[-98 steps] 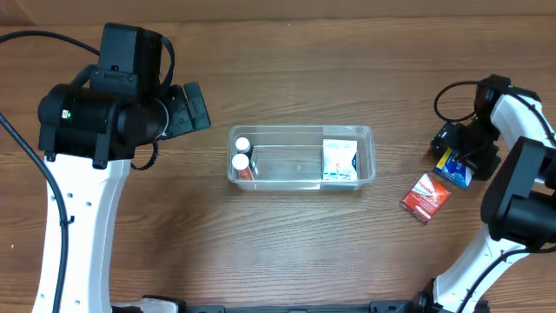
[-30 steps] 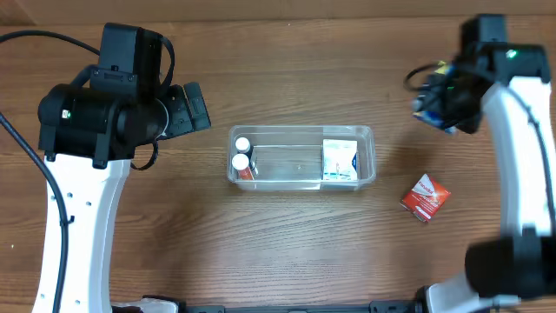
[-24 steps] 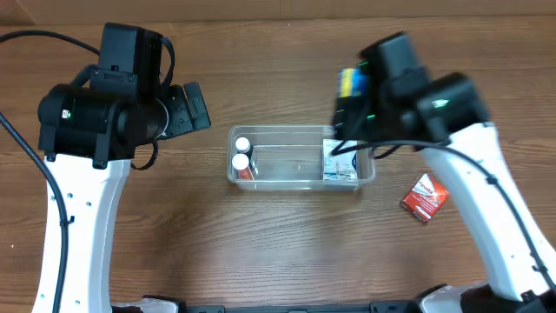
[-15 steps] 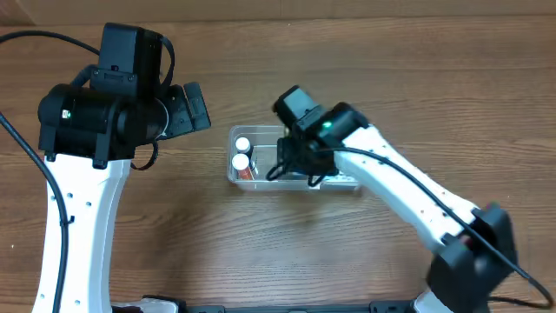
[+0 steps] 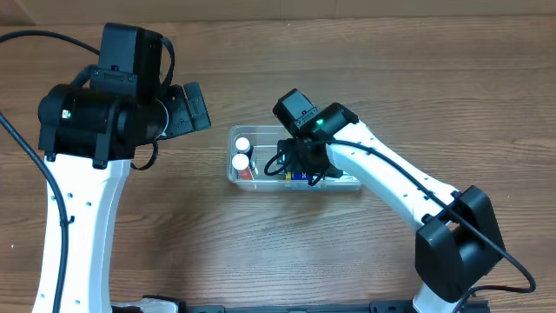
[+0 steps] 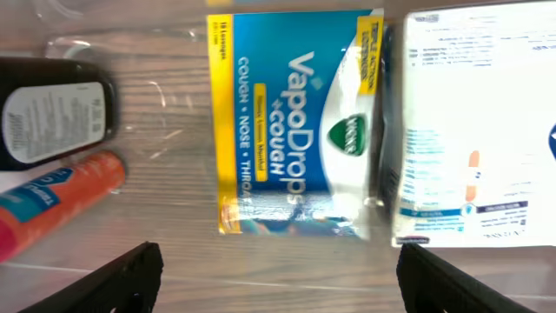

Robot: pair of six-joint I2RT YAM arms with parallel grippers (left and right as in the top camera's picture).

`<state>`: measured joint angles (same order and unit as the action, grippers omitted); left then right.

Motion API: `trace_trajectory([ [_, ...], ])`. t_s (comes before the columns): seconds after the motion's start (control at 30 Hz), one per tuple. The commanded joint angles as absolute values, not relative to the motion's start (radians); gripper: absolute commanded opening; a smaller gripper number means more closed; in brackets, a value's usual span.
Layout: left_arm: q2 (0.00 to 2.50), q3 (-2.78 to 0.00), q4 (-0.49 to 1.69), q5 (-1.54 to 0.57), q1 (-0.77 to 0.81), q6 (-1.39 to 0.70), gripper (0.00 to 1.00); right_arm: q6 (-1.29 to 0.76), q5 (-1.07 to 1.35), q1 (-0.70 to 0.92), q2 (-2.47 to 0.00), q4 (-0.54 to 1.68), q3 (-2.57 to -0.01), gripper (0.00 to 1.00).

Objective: Pack container
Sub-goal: 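Place the VapoDrops box into the container's middle and release, then grasp the red Panadol box with the right gripper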

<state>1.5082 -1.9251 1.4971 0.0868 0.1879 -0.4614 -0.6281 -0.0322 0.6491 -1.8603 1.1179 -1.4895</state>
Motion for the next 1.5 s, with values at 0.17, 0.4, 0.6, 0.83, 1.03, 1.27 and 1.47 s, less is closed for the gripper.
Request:
trace_trajectory([
  [0.17, 1.505, -1.94, 1.496, 0.086, 0.183, -0.441, 1.0, -0.676, -0.194, 0.47, -1.639, 1.278, -1.629, 0.93],
  [0.4, 1.505, -1.94, 1.496, 0.085, 0.183, -0.441, 1.0, -0.578, -0.176, -0.116, -1.495, 1.409, -1.541, 1.0],
  [0.6, 1.505, -1.94, 1.496, 0.085, 0.184, -0.441, 1.0, -0.436, 0.002, -0.253, -1.511, 1.145, -1.13, 1.0],
  [0.83, 1.505, -1.94, 1.496, 0.085, 0.184, -0.441, 1.0, -0.39, 0.039, -0.242, -1.597, 1.048, -1.029, 1.0],
  [1.03, 1.505, -1.94, 1.495, 0.085, 0.184, -0.441, 1.0, -0.393, 0.047, -0.242, -1.728, 1.026, -1.028, 1.0],
  [1.27, 1.505, -1.94, 1.496, 0.085, 0.184, -0.441, 1.0, -0.392, 0.066, -0.242, -1.786, 1.028, -1.028, 0.73],
  [1.47, 1.505, -1.94, 1.497, 0.085, 0.184, -0.441, 1.0, -0.388, 0.141, -0.237, -1.757, 1.105, -1.106, 0.69],
])
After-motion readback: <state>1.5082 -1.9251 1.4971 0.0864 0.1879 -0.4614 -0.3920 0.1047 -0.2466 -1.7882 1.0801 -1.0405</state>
